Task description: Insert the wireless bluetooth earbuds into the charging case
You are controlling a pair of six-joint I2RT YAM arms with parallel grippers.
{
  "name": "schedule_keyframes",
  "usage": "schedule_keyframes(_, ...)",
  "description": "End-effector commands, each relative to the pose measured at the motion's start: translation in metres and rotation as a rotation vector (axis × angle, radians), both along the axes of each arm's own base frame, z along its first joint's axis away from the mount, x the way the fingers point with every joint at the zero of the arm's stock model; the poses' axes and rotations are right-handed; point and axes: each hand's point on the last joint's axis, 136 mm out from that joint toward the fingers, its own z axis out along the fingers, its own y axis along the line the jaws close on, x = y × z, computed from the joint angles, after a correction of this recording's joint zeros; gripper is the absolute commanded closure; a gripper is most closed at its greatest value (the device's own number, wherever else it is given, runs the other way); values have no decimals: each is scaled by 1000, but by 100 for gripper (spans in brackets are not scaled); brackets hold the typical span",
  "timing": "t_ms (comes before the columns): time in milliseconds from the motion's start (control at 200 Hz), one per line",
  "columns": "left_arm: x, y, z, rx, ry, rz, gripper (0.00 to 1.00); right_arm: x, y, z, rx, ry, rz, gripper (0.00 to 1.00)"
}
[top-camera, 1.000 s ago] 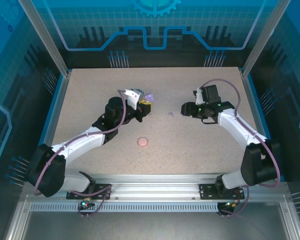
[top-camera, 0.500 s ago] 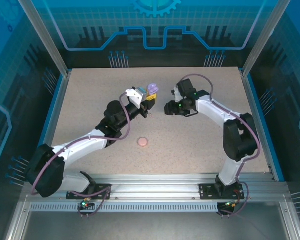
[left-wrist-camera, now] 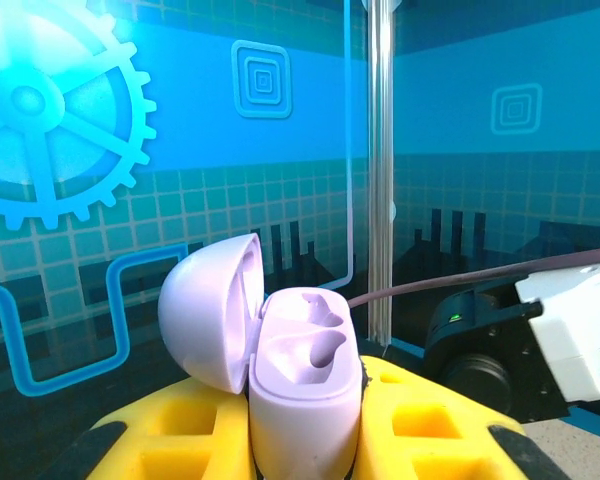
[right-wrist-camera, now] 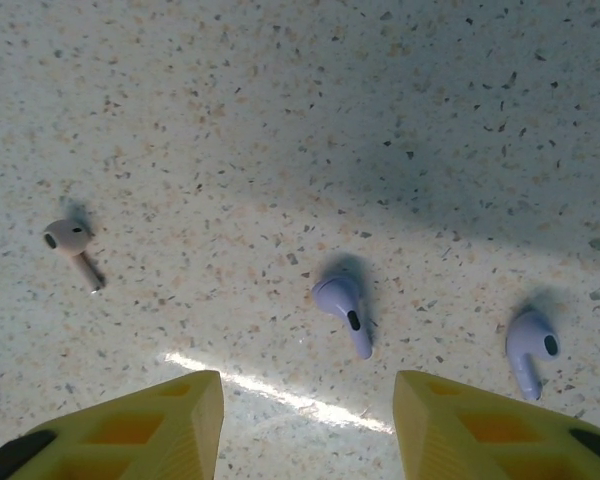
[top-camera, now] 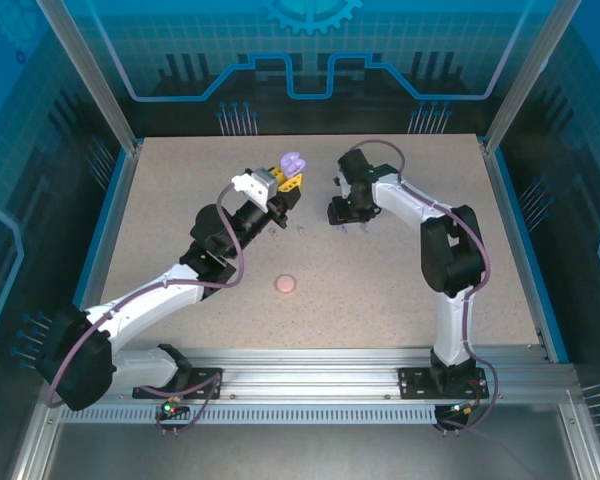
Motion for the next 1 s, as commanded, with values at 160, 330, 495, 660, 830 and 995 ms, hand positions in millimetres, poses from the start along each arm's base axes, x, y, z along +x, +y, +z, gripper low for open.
schedule_keyframes(160,1,-1,21,-37,-40,3,100,3,2,-20,-43,57,26,52)
schedule_keyframes(330,4,-5,20,-40,-30,-7,100,5,3,-28,-65,77,47,52)
schedule_keyframes(495,6,-7,21,-40,-33,-8,100,6,-1,-35,-102,86,58,52)
schedule_keyframes(660,9,-10,19,-40,-25,-15,100,8,-1,-42,-114,97,65,52)
schedule_keyframes(830,9,-10,20,-38,-25,-16,100,10,1,-47,-120,101,69,54)
schedule_keyframes(995,10,-10,19,-36,-25,-15,100,9,3,-50,-140,103,82,54)
